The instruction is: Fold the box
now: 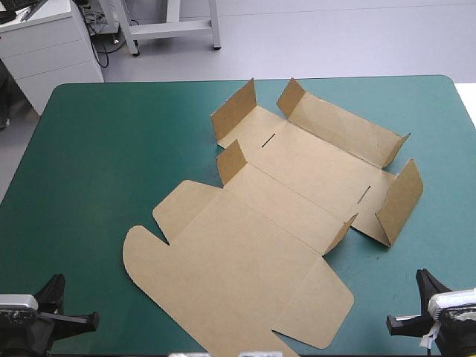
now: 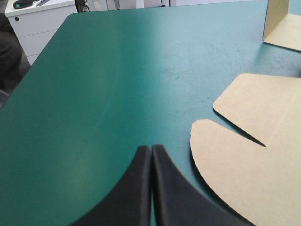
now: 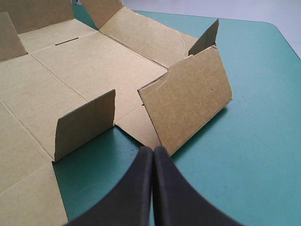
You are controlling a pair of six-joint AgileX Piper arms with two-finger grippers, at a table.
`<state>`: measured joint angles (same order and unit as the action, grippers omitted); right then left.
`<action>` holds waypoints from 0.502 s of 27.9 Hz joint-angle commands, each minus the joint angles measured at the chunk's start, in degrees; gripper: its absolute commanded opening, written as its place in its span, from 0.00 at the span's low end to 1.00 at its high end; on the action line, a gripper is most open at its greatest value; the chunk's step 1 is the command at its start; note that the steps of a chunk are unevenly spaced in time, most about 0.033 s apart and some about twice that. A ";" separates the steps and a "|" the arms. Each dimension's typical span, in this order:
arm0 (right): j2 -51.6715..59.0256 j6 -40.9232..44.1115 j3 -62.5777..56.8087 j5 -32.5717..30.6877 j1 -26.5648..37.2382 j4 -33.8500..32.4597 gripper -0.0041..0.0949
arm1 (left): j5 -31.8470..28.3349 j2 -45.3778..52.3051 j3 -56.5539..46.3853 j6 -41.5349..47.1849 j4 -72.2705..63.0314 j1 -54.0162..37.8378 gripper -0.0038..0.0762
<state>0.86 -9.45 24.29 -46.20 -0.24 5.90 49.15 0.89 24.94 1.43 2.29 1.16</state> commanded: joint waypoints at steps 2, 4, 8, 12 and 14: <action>-0.04 -0.36 1.86 4.03 -0.05 0.14 0.02 | -4.19 0.84 1.29 0.00 -0.35 0.10 0.01; -0.04 -0.36 1.86 4.03 -0.05 0.14 0.02 | -4.19 0.84 1.29 0.00 -0.35 0.10 0.01; -0.04 -0.36 1.86 4.03 -0.05 0.14 0.02 | -4.19 0.84 1.29 0.00 -0.35 0.10 0.01; -0.04 -0.36 1.86 4.03 -0.05 0.14 0.02 | -4.19 0.84 1.29 0.34 -0.35 0.10 0.01; -0.04 -0.36 1.86 4.03 -0.05 0.14 0.02 | -4.19 0.84 1.29 0.38 -0.35 0.10 0.01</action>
<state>0.86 -9.45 24.29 -46.20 -0.24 5.90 49.15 0.89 24.94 1.43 2.29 1.16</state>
